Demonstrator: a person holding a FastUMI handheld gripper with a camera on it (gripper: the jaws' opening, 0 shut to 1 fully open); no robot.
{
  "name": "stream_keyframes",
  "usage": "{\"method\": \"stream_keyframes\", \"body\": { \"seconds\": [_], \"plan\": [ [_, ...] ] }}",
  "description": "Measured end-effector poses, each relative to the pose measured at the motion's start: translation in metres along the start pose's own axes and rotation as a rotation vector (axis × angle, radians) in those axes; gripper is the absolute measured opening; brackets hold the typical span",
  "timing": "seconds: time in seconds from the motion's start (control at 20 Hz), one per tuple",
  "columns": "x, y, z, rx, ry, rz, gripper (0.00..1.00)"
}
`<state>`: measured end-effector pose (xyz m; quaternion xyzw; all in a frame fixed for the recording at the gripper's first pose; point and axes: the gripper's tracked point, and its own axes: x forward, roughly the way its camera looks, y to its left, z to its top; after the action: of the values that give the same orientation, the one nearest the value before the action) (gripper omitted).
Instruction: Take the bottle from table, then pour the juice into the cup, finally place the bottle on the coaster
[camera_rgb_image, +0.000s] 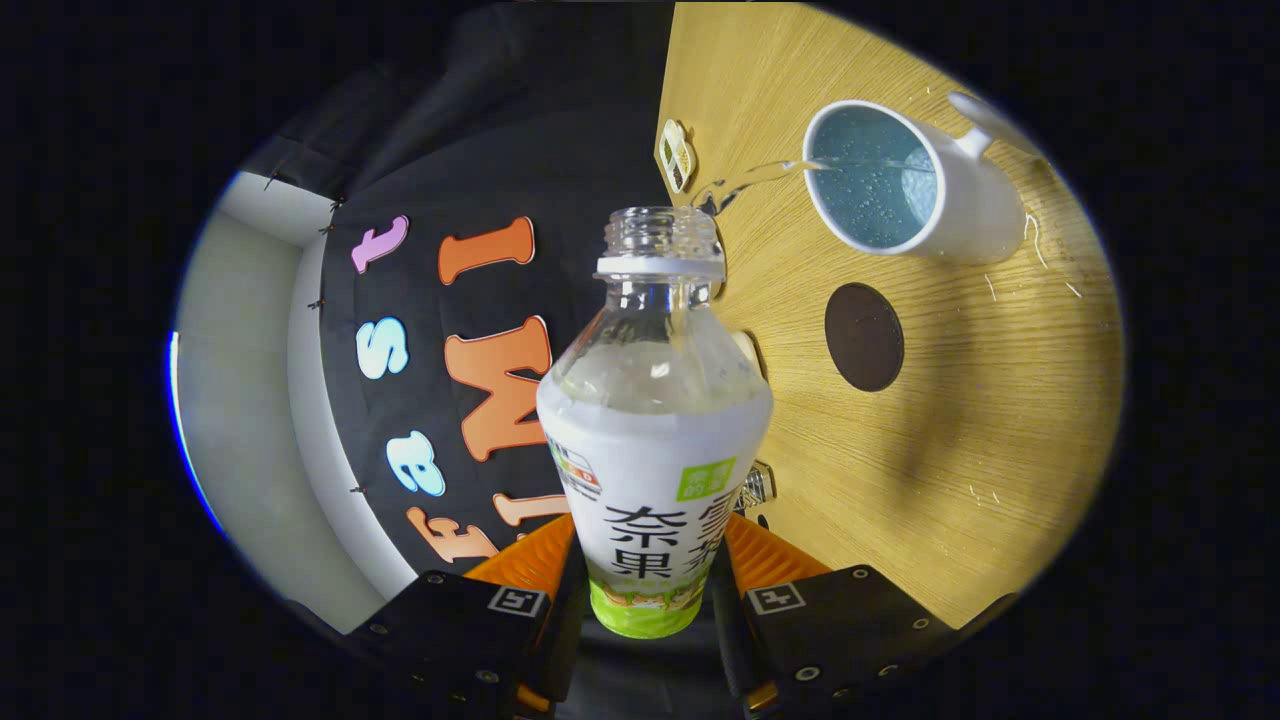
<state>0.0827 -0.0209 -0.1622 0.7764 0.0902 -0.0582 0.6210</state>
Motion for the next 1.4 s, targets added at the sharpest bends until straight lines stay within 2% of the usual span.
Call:
{"method": "stream_keyframes", "body": {
  "seconds": [0.75, 1.4],
  "plan": [
    [0.005, 0.008, 0.008, 0.096, -0.031, -0.019, 0.59],
    [0.003, 0.022, 0.014, 0.161, -0.042, 0.015, 0.59]
  ]
}}
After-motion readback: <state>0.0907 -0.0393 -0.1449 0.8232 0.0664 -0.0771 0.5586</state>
